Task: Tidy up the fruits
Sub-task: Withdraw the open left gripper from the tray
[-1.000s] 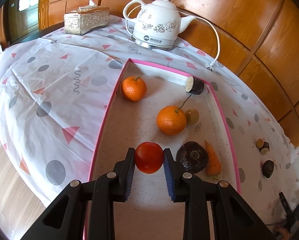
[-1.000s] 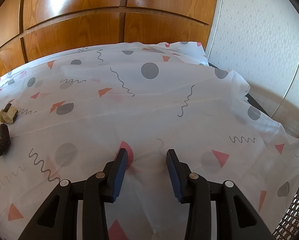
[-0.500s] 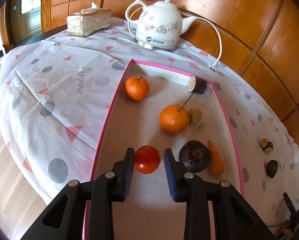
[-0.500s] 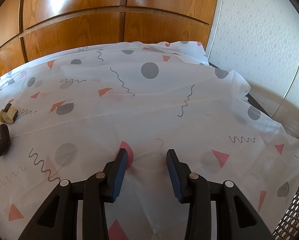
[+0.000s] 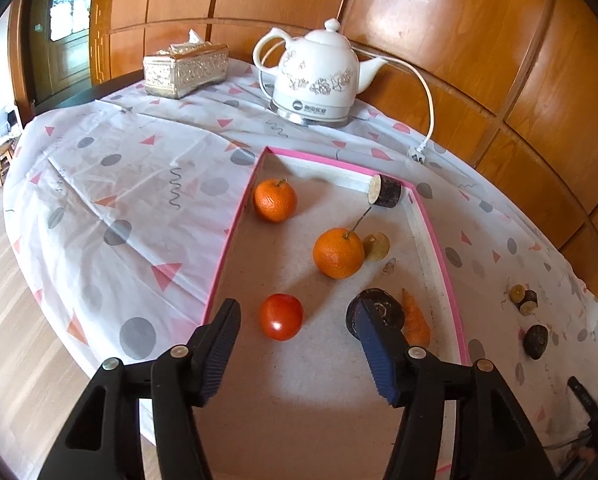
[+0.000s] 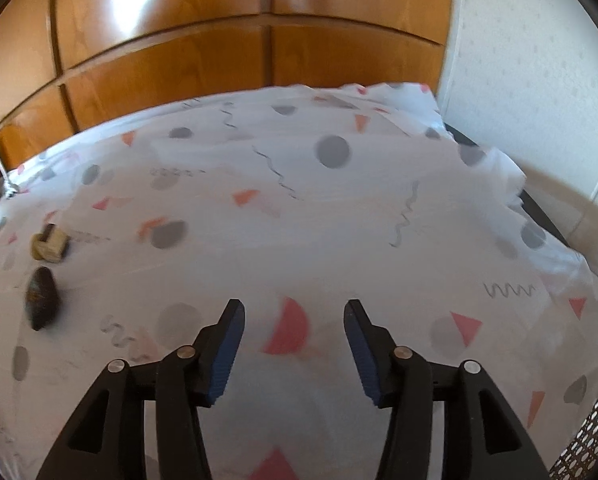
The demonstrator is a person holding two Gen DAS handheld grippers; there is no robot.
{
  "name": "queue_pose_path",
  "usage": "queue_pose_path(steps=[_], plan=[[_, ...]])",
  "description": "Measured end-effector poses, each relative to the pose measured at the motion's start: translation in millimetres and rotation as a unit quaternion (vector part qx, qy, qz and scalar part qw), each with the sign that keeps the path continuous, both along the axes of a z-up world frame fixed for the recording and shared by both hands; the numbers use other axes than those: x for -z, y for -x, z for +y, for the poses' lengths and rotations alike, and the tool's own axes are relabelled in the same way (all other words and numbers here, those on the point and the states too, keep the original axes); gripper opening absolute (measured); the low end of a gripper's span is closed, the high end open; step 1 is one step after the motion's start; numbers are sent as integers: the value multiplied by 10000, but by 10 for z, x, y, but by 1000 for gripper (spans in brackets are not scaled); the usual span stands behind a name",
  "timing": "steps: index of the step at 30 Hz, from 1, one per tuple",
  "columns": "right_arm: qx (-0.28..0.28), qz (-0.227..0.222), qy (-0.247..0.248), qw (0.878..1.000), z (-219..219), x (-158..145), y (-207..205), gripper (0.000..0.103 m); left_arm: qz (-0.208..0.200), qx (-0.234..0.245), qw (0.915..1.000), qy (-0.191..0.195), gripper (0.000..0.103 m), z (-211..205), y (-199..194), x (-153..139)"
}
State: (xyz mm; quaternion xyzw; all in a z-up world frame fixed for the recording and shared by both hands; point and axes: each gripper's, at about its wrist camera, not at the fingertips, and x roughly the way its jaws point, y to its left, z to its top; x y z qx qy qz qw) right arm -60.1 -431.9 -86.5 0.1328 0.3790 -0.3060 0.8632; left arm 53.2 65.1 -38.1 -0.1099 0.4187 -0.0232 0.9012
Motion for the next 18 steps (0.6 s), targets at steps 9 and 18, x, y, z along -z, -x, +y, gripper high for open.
queue_pose_path(steps=[9, 18], plan=[[-829, -207, -255, 9960, 306, -166, -359, 53, -39, 132, 9999, -84, 61, -53, 59, -42], [-1892, -324, -453, 9804, 746, -338, -798, 53, -60, 206, 9997, -77, 61, -84, 104, -58]])
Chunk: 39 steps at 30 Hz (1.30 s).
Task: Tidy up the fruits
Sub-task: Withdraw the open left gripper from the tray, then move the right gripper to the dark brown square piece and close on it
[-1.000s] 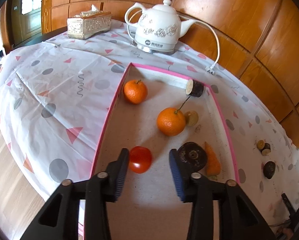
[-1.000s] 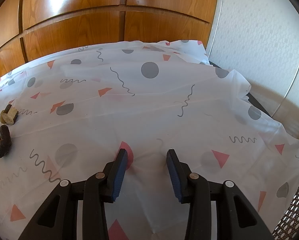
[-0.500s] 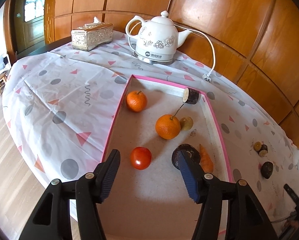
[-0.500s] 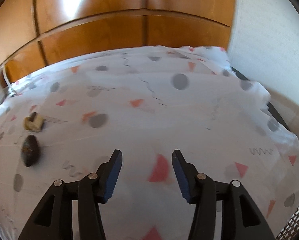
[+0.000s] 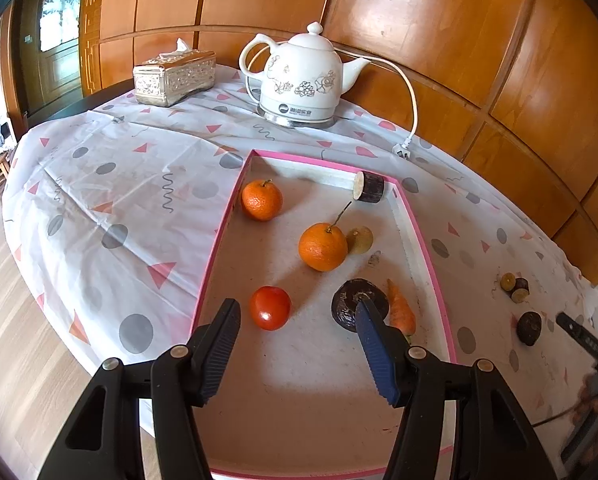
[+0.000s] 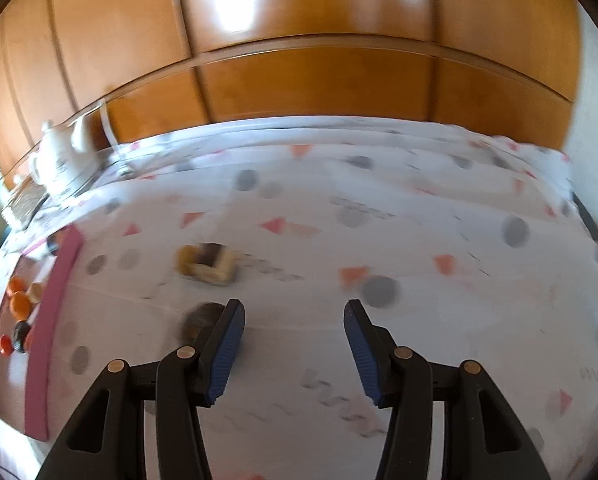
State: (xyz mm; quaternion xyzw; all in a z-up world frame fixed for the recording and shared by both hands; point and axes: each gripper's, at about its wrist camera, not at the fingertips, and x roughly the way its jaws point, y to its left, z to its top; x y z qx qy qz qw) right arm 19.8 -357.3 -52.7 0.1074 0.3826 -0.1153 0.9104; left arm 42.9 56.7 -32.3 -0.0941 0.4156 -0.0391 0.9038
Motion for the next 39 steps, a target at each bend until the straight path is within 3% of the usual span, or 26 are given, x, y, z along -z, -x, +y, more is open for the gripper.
queue_pose_path(steps=[9, 21, 27, 30, 31, 39], plan=[[-696, 296, -52, 9971, 246, 16, -507, 53, 9, 35, 10000, 50, 61, 8, 27, -4], [-1009, 829, 210, 9912, 388, 196, -931, 53, 74, -13, 9999, 90, 61, 41, 39, 28], [-1078, 946, 58, 9897, 363, 282, -1066, 52, 114, -16, 9999, 86, 61, 45, 43, 47], [-1144, 932, 166, 9889, 408, 279, -1067, 45, 111, -17, 9999, 81, 61, 51, 49, 48], [-1133, 934, 216, 9889, 410, 276, -1059, 37, 110, -18, 9999, 85, 61, 55, 49, 48], [-1019, 829, 211, 9911, 356, 251, -968, 37, 95, 1, 9999, 56, 61, 42, 77, 41]])
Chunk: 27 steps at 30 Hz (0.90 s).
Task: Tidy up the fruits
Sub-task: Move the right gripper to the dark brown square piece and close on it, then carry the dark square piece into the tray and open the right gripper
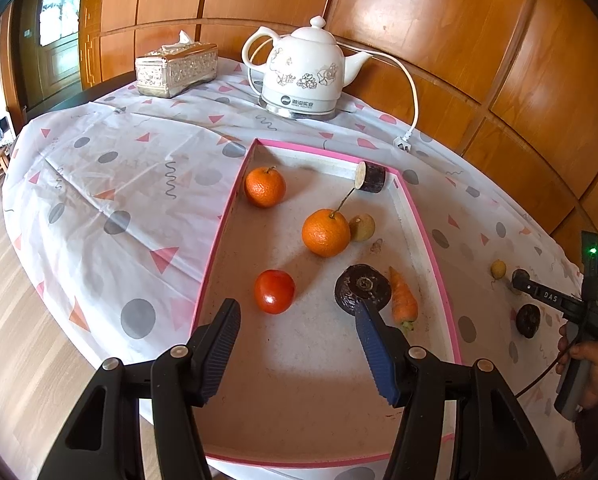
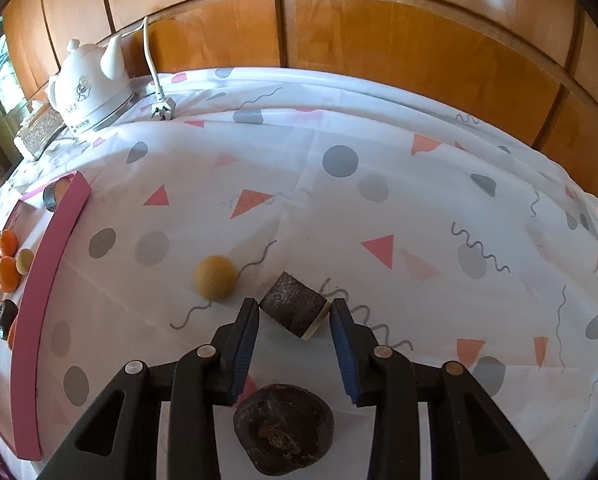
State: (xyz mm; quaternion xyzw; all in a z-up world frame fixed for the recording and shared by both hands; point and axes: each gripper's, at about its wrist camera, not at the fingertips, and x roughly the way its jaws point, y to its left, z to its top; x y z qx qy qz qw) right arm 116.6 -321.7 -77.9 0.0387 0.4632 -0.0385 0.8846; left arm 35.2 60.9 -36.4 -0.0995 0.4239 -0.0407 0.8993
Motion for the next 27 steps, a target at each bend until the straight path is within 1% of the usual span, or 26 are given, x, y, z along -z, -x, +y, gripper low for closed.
queue_pose_path(steps=[6, 14, 20, 27], plan=[[30, -256, -55, 9997, 31, -148, 71, 37, -10, -44, 10000, 14, 61, 22, 21, -10], [-134, -513, -51, 9986, 214, -316, 177, 37, -42, -49, 10000, 23, 61, 25, 45, -24], [-391, -670, -163, 9969, 420, -423, 300, 37, -39, -62, 10000, 45, 62, 39, 57, -27], [-834, -645, -489, 9932, 698, -455, 401, 37, -43, -72, 9999, 61, 62, 42, 65, -29]])
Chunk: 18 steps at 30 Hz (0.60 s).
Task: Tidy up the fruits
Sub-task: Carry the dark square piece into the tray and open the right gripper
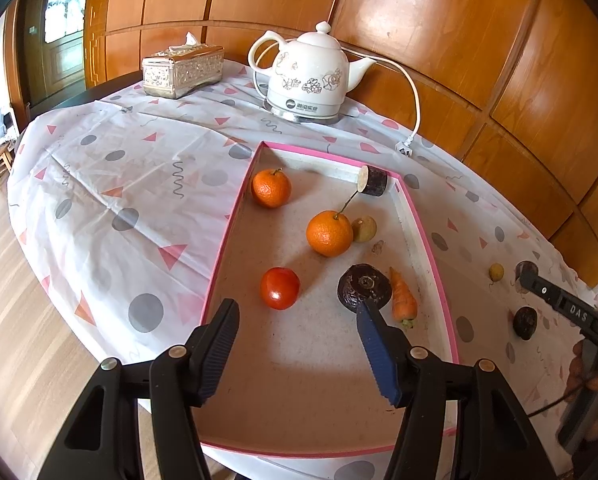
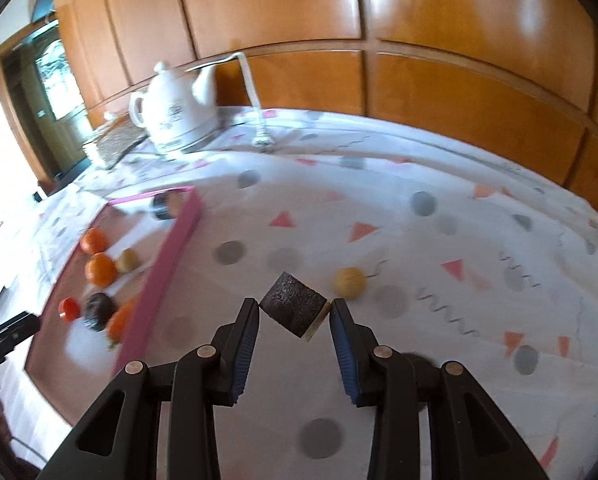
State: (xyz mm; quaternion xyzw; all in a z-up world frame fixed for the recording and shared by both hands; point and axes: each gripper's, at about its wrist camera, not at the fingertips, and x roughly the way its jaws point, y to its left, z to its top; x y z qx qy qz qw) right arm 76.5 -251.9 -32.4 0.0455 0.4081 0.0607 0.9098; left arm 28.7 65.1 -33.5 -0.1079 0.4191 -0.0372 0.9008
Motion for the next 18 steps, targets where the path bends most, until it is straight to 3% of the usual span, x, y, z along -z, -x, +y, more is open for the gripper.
queue_pose_path(steps=[8, 18], plan=[[-605, 106, -142, 9980, 427, 38, 68, 37, -11, -92, 10000, 29, 62, 51, 12, -9], [-1440, 153, -327, 9889, 980, -32, 175, 37, -97, -532, 9985, 85, 63, 285, 55, -50]])
